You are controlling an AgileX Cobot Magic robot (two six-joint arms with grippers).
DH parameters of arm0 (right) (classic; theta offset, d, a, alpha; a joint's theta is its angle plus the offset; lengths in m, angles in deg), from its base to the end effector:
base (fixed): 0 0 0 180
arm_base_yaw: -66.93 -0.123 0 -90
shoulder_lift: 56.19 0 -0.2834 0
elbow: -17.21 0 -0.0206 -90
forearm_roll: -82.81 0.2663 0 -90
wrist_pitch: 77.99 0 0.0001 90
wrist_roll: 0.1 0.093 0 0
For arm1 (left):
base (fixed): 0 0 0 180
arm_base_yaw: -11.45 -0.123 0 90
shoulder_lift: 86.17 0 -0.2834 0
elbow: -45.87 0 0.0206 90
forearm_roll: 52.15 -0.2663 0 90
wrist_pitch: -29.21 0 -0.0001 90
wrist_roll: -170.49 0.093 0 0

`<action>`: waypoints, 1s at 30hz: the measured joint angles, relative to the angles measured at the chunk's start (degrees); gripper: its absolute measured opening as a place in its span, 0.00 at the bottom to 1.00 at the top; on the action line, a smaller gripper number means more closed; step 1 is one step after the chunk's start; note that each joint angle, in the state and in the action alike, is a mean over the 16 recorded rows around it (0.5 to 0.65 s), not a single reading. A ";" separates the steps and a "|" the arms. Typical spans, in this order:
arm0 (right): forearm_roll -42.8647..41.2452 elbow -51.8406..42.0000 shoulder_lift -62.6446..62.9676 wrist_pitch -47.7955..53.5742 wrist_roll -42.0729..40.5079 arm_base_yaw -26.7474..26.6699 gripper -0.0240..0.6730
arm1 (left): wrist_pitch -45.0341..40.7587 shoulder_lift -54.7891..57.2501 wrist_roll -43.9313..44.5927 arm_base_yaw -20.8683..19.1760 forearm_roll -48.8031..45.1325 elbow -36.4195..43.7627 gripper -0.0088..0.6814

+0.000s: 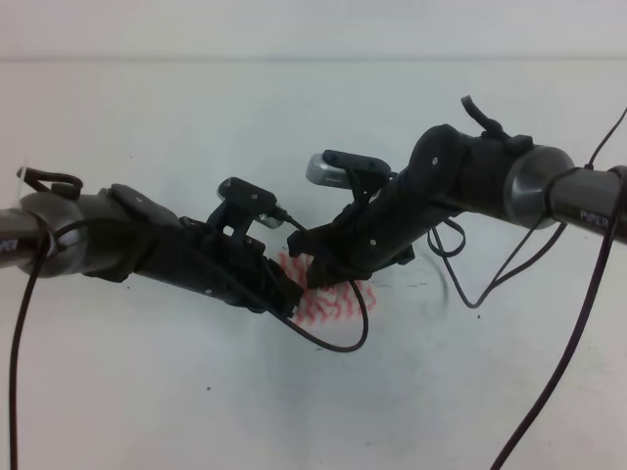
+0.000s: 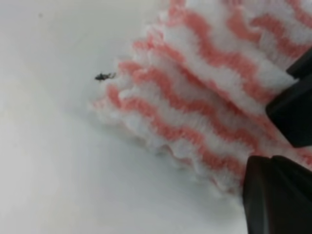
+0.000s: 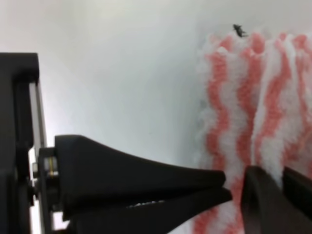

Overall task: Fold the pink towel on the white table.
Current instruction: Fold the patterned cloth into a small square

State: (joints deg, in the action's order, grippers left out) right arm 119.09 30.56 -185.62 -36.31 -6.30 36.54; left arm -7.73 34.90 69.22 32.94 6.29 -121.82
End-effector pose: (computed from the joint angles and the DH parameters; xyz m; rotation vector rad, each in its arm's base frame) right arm 0.3857 0.2687 0.1680 -0.3317 2.7483 0.8174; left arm 0.3434 -0.1865 0.1255 1.1995 2.3144 -0.6919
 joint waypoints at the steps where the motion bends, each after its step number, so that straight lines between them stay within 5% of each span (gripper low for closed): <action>1: -0.10 0.03 -0.05 0.05 0.01 -0.02 0.02 | -0.01 0.00 0.04 0.00 -0.05 0.03 0.00; 17: -0.15 0.04 -0.10 -0.76 0.13 -0.03 0.02 | -0.04 -0.14 0.73 0.00 0.05 0.00 0.00; 30: 0.16 0.04 -0.07 -0.43 0.17 -0.03 0.19 | 0.30 -1.72 0.69 -0.18 -0.79 0.02 0.00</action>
State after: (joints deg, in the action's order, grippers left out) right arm 119.26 30.60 -185.69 -36.74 -6.13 36.51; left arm -7.43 33.18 69.91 32.77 5.50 -121.80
